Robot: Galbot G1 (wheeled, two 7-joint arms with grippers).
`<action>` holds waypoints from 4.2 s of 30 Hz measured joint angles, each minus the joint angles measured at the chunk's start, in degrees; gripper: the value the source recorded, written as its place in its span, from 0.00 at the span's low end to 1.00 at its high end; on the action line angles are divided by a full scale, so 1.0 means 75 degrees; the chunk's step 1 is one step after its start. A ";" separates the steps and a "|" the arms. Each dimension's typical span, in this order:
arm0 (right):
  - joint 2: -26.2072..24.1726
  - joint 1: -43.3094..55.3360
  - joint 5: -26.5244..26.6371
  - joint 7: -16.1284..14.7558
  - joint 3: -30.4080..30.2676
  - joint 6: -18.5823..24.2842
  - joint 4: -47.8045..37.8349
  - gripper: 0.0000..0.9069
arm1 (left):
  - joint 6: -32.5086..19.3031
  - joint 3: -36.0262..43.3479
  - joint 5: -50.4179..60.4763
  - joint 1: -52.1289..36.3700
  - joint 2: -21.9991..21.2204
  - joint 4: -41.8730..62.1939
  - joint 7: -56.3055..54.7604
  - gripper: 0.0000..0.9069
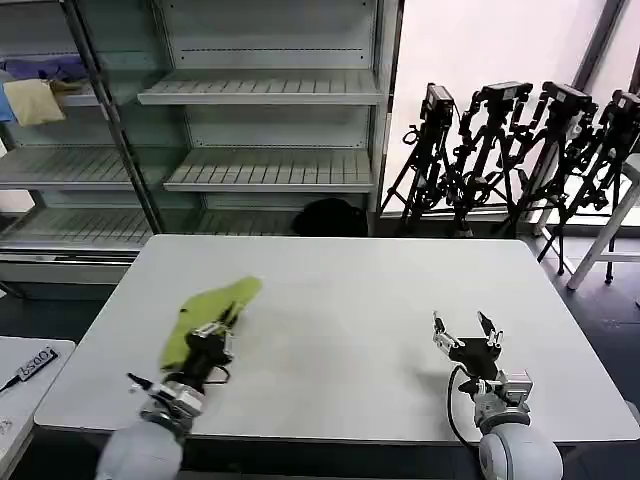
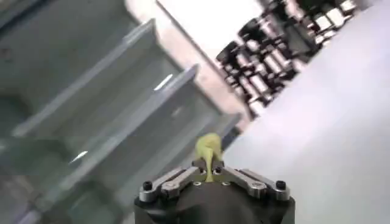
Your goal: Fold and organize the clothes.
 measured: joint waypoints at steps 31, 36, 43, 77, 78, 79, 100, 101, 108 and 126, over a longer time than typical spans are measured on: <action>0.0191 0.0490 0.1113 0.0085 -0.1497 -0.1441 -0.0010 1.00 | 0.1608 0.2100 -0.1275 -0.1177 -0.0934 0.0951 -0.1322 1.00; 0.0205 0.0670 0.1948 0.0548 -0.2132 -0.1536 -0.0169 1.00 | 0.1893 0.1699 -0.1932 -0.1273 -0.0781 0.0406 -0.1423 1.00; 0.0309 0.0845 0.2767 0.1144 -0.2885 -0.1610 -0.0403 1.00 | 0.2229 0.0613 -0.2984 -0.1271 -0.0417 -0.0494 -0.1476 1.00; 0.0683 0.2115 0.4606 0.3008 -0.3909 -0.1707 -0.1809 0.00 | 0.1652 -0.1460 -0.4220 0.0141 -0.0616 -0.0923 -0.1527 1.00; 0.0682 0.2134 0.4615 0.3028 -0.3904 -0.1707 -0.1818 0.00 | 0.1631 -0.1467 -0.4228 0.0151 -0.0624 -0.0904 -0.1527 1.00; 0.0680 0.2142 0.4617 0.3044 -0.3898 -0.1708 -0.1823 0.00 | 0.1619 -0.1472 -0.4232 0.0162 -0.0633 -0.0886 -0.1527 1.00; -0.0224 0.1541 0.4862 0.2995 -0.3174 -0.1724 -0.0970 0.00 | 0.1494 -0.1500 -0.4266 0.0225 -0.0712 -0.0697 -0.1517 1.00; -0.0322 0.1498 0.4881 0.2971 -0.3097 -0.1725 -0.0897 0.00 | 0.1492 -0.1490 -0.4266 0.0223 -0.0720 -0.0683 -0.1517 1.00; -0.0908 0.1352 0.4961 0.2818 -0.2621 -0.1723 -0.0643 0.00 | 0.1484 -0.1443 -0.4281 0.0273 -0.0755 -0.0609 -0.1516 1.00; -0.1308 0.0904 0.3595 0.2238 -0.2013 -0.1651 -0.0367 1.00 | 0.1458 -0.1493 -0.4455 0.0311 -0.0725 -0.0556 -0.1479 1.00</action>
